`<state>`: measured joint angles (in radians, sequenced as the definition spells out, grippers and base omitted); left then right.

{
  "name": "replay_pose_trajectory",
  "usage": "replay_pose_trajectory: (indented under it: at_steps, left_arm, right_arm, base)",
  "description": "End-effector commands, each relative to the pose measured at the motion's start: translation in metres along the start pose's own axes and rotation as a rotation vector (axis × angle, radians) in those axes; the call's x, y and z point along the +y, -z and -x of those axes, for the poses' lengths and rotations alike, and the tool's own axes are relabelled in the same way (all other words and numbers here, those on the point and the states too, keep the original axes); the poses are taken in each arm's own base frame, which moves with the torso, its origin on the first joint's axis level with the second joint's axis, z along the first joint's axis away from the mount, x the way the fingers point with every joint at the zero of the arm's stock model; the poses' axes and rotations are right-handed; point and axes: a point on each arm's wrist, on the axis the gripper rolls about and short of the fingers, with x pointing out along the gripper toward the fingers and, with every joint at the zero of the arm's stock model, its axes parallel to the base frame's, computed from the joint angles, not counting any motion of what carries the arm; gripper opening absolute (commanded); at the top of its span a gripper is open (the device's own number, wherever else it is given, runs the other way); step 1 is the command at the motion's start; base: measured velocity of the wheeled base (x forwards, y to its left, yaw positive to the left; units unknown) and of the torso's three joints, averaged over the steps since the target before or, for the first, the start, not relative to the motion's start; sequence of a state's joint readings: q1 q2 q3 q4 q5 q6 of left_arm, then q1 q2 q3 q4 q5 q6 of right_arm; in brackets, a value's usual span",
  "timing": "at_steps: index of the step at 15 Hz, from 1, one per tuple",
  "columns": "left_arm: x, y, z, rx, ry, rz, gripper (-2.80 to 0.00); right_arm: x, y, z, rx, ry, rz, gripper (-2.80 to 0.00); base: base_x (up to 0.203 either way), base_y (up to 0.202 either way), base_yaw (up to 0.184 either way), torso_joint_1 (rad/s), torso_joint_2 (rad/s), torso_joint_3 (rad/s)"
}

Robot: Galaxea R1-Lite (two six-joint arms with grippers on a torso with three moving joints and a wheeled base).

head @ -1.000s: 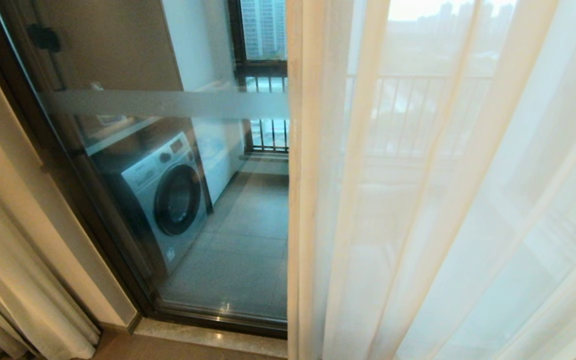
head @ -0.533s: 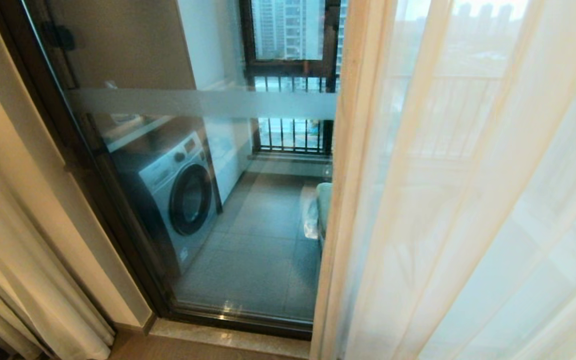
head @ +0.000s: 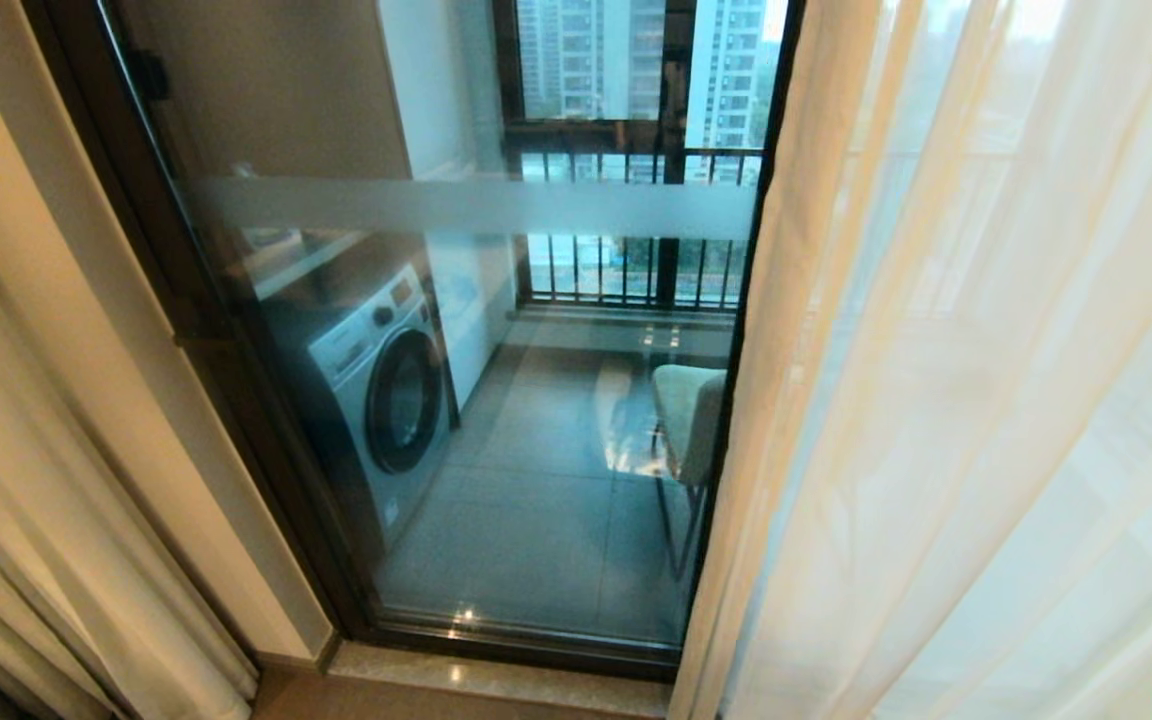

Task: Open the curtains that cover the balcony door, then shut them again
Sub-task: Close the inner curtains on both sides

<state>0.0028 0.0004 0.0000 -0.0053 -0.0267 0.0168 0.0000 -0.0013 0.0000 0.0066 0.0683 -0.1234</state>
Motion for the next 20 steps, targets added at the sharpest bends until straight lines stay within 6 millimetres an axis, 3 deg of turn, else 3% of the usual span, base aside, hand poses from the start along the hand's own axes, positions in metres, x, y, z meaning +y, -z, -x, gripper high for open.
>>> replay_pose_trajectory:
  at_steps: [1,10,20]
  left_arm:
    - [0.0000,-0.0001,0.0000,-0.001,-0.001,0.000,-2.80]
    - [0.0000,-0.0001,0.0000,-0.001,-0.001,0.000,-2.80]
    - [0.0000,-0.0001,0.0000,-0.001,-0.001,0.000,-2.80]
  right_arm:
    - [0.0000,-0.0001,-0.0001,0.001,-0.001,0.001,-2.80]
    - [0.0000,0.0001,-0.0001,0.002,-0.001,0.001,-2.80]
    - [0.0000,-0.0001,-0.0001,0.001,-0.001,0.002,-2.80]
  base:
    - [0.000,0.185,-0.017,-0.001,0.01,0.002]
    - [0.000,0.185,-0.004,0.003,0.00,0.003]
    - [0.000,0.192,-0.078,0.001,0.00,0.002]
